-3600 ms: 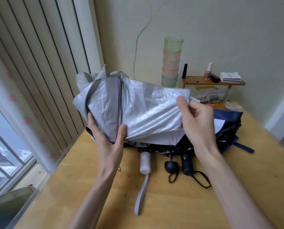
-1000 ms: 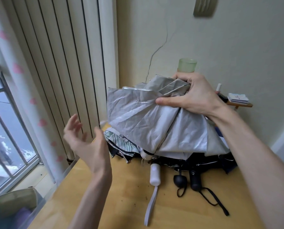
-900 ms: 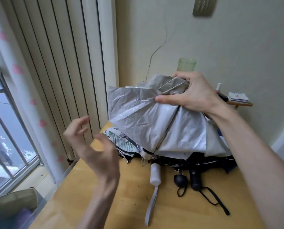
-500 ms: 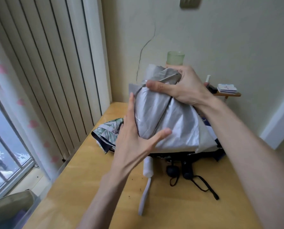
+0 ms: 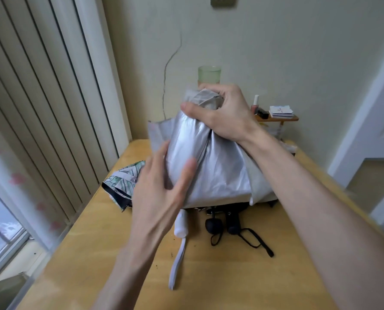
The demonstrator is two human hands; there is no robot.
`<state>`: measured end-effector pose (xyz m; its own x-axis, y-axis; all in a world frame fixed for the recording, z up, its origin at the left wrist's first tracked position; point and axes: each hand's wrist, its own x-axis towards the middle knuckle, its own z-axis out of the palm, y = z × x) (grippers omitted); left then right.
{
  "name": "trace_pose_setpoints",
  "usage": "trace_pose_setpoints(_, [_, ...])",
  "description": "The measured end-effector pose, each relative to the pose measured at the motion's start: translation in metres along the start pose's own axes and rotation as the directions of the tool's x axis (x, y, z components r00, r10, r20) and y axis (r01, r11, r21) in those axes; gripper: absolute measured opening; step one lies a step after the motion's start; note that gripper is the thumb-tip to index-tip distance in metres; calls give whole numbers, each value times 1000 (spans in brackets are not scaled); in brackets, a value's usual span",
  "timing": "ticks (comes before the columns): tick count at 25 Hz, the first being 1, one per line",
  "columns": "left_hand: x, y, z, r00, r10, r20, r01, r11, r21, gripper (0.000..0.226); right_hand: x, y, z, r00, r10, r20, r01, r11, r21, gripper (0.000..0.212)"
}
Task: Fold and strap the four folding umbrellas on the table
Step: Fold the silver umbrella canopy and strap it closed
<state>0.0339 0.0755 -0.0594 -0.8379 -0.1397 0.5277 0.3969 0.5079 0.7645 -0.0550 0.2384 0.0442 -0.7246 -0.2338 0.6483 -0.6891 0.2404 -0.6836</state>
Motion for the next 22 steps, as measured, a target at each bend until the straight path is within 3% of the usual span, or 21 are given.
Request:
trace_pose_setpoints(2, [-6, 0, 2, 986, -27, 167, 42, 996, -85, 75, 0, -2, 0, 1000, -15, 0, 15, 1000, 20, 46])
trace_pose_setpoints(5, [0, 1, 4, 962, -107, 251, 181, 939, -293, 47, 0, -7, 2, 997, -62, 35, 62, 998, 15, 43])
trace_pose_setpoints(9, [6, -6, 7, 930, -87, 357, 210, 922, -325, 34, -1, -8, -5, 992, -92, 83, 89, 995, 35, 38])
trace_pose_setpoints(14, [5, -20, 21, 931, -78, 357, 219, 901, -375, 35, -1, -1, -11, 995, -67, 70, 64, 997, 47, 45])
trace_pose_setpoints(18, [6, -23, 31, 942, -82, 325, 196, 921, -336, 38, 0, 3, -13, 999, -4, 50, 2, 999, 36, 36])
trace_pose_setpoints(20, [2, -26, 36, 952, -127, 279, 224, 908, -354, 46, -1, 1, -19, 997, 63, 48, -60, 997, -51, 35])
trace_pose_setpoints(22, [0, -29, 37, 950, -200, 238, 285, 866, -412, 46, -12, 3, -30, 994, 111, 24, -104, 975, -196, 54])
